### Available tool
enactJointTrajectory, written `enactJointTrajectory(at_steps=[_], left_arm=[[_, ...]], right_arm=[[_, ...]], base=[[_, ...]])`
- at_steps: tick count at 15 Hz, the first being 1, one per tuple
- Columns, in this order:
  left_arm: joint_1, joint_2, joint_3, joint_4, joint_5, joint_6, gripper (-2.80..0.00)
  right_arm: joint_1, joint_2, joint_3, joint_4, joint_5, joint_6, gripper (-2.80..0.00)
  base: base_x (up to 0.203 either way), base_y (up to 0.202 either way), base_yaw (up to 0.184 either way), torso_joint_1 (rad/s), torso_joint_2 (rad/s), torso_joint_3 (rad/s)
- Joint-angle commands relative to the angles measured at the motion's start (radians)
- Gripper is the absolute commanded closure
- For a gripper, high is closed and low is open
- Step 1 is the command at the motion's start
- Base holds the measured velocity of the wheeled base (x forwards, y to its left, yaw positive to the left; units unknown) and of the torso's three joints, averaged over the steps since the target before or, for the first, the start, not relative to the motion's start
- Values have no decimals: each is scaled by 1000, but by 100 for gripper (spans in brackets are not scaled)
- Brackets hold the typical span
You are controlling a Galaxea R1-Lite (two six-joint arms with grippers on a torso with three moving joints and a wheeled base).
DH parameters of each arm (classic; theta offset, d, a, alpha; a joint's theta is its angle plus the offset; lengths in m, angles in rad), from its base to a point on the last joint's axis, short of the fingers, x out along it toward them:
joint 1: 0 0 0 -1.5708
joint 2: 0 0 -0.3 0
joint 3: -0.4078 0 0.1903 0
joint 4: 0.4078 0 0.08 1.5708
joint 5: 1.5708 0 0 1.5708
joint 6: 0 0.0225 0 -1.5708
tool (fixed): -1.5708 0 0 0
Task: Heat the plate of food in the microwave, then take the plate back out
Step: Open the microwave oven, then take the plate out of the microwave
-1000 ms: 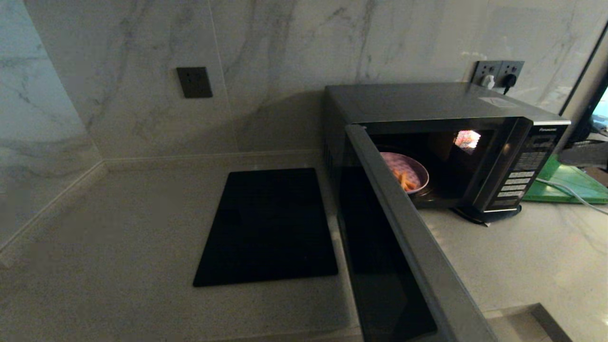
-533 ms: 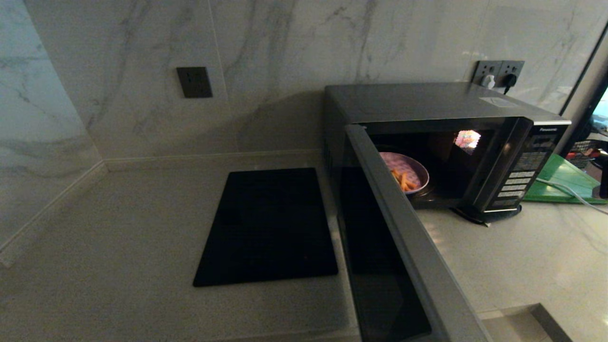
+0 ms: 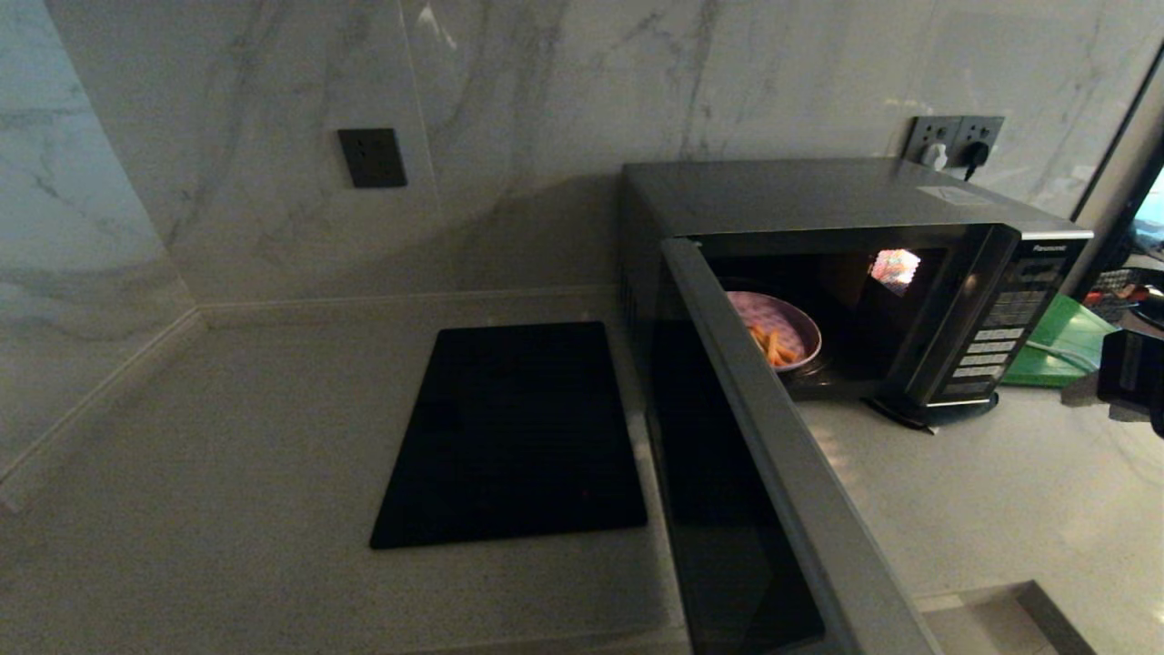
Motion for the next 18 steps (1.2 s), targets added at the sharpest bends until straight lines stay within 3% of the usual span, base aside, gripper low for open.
enactJointTrajectory(at_steps=[1, 4, 7, 12, 18], left_arm=[[0, 0, 0, 0, 0, -1, 0], [0, 0, 0, 0, 0, -1, 0], [0, 0, 0, 0, 1, -1, 0], [0, 0, 0, 0, 1, -1, 0], [0, 0, 0, 0, 1, -1, 0]], right_arm=[[20, 52, -26, 3, 72, 45, -280], [132, 130, -77, -7, 91, 206, -280], [211, 203, -99, -112, 60, 346, -280], [276, 312, -188, -128, -110, 546, -280], [323, 483, -321, -130, -298, 706, -280]], base=[[0, 0, 0, 0, 0, 0], [0, 0, 0, 0, 0, 0], [0, 0, 0, 0, 0, 0], [0, 0, 0, 0, 0, 0], [0, 0, 0, 0, 0, 0]])
